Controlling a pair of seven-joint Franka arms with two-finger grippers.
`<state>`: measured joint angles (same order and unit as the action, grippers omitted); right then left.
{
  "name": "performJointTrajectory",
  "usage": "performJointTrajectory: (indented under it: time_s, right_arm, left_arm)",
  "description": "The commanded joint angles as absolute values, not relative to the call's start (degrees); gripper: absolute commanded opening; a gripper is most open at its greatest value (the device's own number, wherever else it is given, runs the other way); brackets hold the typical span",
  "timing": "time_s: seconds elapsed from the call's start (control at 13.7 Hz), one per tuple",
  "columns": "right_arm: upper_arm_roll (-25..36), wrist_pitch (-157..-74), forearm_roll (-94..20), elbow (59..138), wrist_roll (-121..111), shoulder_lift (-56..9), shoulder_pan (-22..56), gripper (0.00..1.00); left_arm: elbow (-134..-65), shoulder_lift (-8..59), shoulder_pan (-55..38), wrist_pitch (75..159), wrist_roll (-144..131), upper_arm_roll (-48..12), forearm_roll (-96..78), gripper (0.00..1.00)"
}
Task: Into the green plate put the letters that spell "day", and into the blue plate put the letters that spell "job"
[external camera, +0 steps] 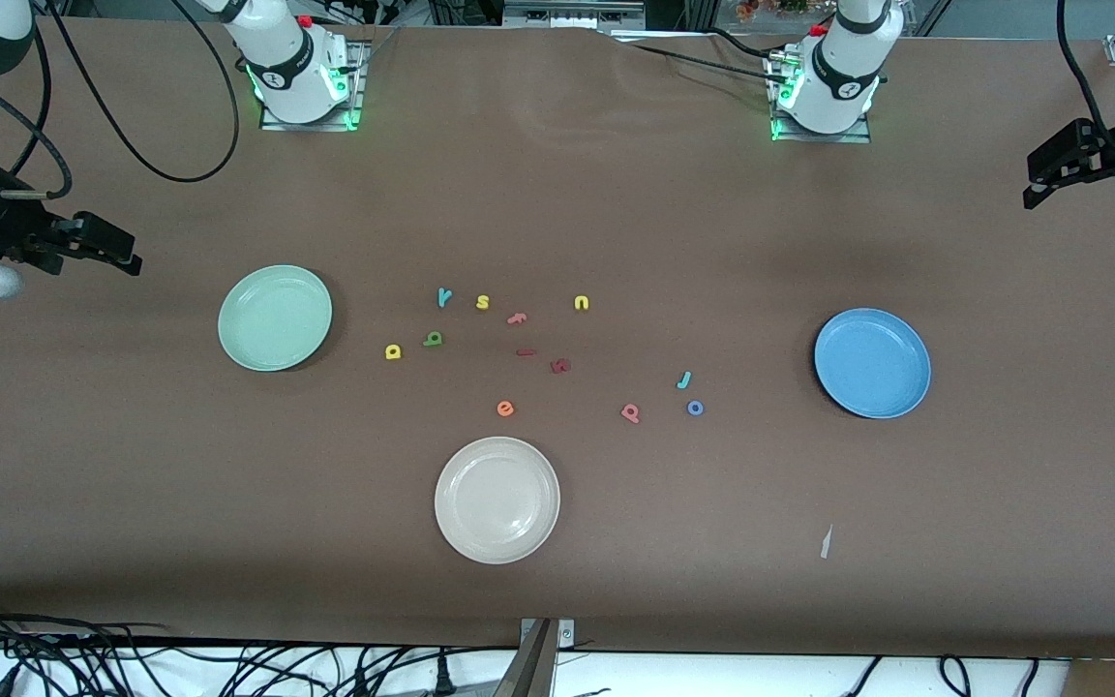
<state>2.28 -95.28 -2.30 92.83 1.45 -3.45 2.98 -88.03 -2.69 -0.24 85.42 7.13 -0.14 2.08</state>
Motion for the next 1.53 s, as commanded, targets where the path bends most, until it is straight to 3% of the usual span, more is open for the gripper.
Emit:
performJointTrajectory:
  time_s: [0.0, 1.46]
  right_arm:
    - [2.3, -94.1, -1.5, 91.8, 1.4, -3.6, 3.2, 1.00]
    - [2.2, -94.0, -0.8, 91.2, 4.3, -3.4, 3.5, 1.00]
  left_arm:
    - [-85.9, -1.8, -0.1, 83.9, 5.3, -0.1, 1.2, 1.00]
    - [-85.9, -1.7, -0.1, 83.9, 5.3, -0.1, 1.2, 1.00]
